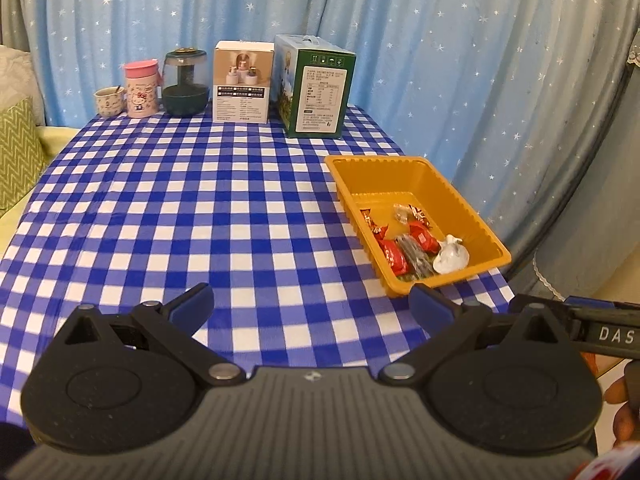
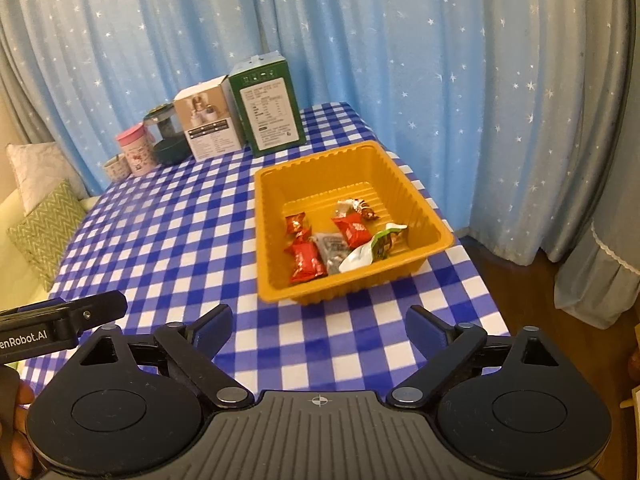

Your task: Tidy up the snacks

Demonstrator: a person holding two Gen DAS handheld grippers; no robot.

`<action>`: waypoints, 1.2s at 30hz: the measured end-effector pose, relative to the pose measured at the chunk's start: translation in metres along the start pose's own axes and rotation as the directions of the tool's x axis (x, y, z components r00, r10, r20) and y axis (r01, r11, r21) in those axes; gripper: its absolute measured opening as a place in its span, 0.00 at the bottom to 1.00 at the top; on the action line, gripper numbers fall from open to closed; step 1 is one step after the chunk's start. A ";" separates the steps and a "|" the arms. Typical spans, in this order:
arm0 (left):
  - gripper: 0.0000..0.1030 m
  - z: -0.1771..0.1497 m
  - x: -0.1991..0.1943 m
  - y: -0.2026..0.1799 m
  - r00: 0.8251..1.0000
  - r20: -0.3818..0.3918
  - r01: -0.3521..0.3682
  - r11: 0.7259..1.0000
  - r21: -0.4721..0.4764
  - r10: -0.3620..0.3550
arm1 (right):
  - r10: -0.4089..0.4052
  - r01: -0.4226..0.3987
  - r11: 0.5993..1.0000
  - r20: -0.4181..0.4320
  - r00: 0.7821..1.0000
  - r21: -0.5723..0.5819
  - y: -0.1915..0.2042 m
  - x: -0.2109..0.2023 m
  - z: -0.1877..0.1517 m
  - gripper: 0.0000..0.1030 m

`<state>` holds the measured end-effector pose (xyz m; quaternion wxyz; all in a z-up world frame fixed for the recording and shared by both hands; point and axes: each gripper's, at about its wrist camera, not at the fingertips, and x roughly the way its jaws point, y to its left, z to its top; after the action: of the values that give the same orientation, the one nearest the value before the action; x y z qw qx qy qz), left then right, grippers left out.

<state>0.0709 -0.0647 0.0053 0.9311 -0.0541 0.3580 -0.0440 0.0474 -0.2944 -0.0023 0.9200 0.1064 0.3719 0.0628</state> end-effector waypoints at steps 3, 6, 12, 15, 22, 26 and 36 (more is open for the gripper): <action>1.00 -0.007 -0.013 0.001 1.000 0.000 -0.004 1.000 -0.013 0.004 | 0.001 -0.001 1.000 0.007 1.000 -0.006 0.005 -0.015 -0.008 0.91; 1.00 -0.013 -0.026 0.002 1.000 0.001 -0.006 1.000 -0.025 0.006 | -0.001 0.001 1.000 0.006 1.000 -0.018 0.008 -0.027 -0.013 0.91; 1.00 -0.025 -0.052 0.004 1.000 0.008 -0.009 0.999 -0.045 0.009 | -0.008 0.008 0.999 0.004 1.000 -0.045 0.019 -0.047 -0.024 0.91; 1.00 -0.030 -0.065 0.003 0.999 0.017 -0.028 0.999 -0.034 0.029 | -0.003 0.004 0.998 0.011 1.000 -0.067 0.026 -0.058 -0.028 0.91; 1.00 -0.040 -0.088 0.007 0.998 0.019 -0.063 0.998 -0.017 0.063 | -0.005 0.007 0.996 0.025 1.000 -0.084 0.036 -0.076 -0.037 0.91; 1.00 -0.047 -0.097 0.011 0.996 0.020 -0.081 0.996 -0.028 0.082 | 0.005 -0.002 0.996 0.033 0.999 -0.094 0.041 -0.085 -0.044 0.91; 1.00 -0.053 -0.109 0.012 0.996 0.032 -0.087 0.996 -0.022 0.088 | 0.021 -0.017 0.994 0.041 0.999 -0.111 0.053 -0.093 -0.050 0.91</action>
<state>-0.0446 -0.0432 0.0367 0.9373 -0.0488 0.3451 0.0015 -0.0559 -0.2542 0.0383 0.9315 0.0600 0.3474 0.0899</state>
